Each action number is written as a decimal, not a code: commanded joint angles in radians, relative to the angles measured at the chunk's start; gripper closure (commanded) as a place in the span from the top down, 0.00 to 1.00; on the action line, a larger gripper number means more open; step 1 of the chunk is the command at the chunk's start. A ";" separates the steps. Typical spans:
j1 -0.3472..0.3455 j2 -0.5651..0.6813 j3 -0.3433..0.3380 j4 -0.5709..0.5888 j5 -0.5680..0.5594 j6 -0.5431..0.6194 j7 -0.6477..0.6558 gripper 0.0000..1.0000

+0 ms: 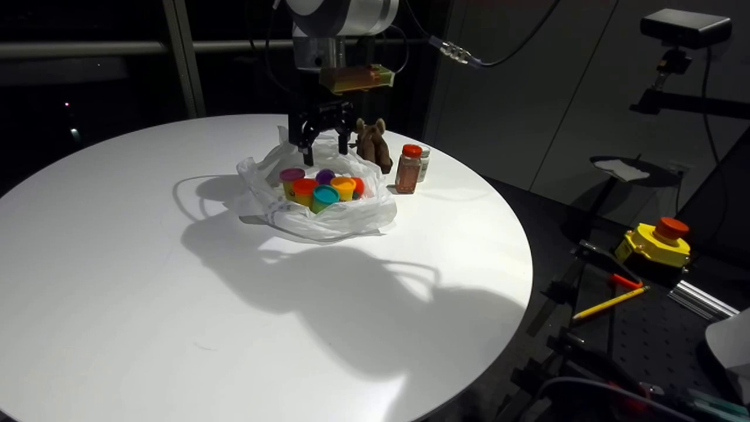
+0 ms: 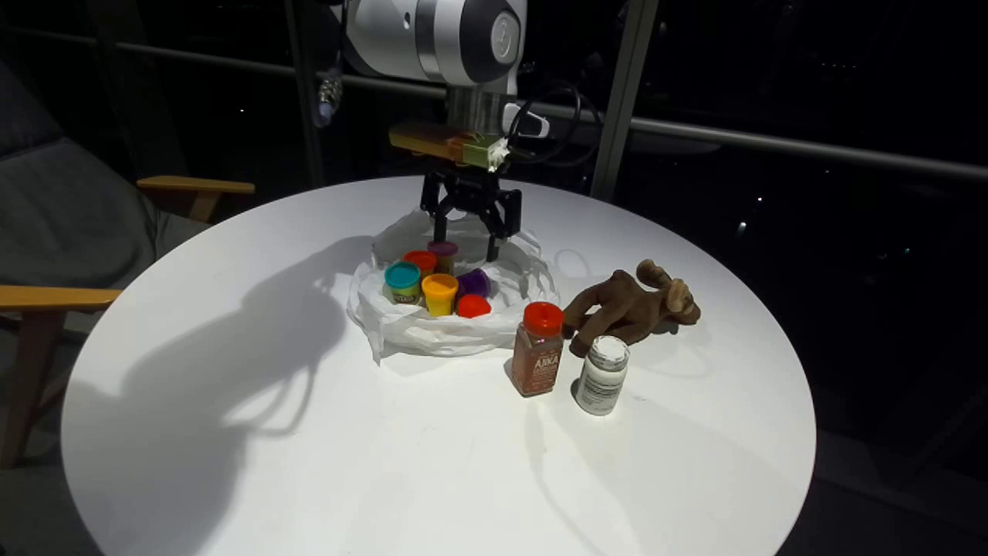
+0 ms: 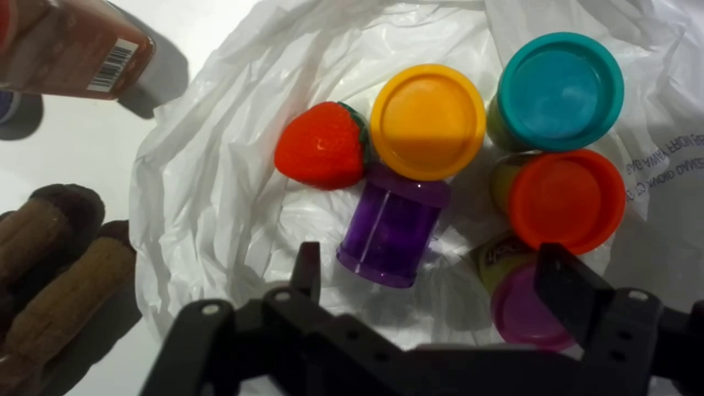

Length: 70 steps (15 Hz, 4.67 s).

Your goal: Remove the objects from the plastic and put them on the table

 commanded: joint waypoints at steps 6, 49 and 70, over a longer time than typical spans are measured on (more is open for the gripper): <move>0.033 -0.019 0.010 -0.014 -0.003 0.003 -0.013 1.00; 0.159 0.146 -0.067 0.182 -0.107 0.042 0.083 0.34; 0.249 -0.426 -0.114 -0.468 -0.337 0.048 0.330 0.27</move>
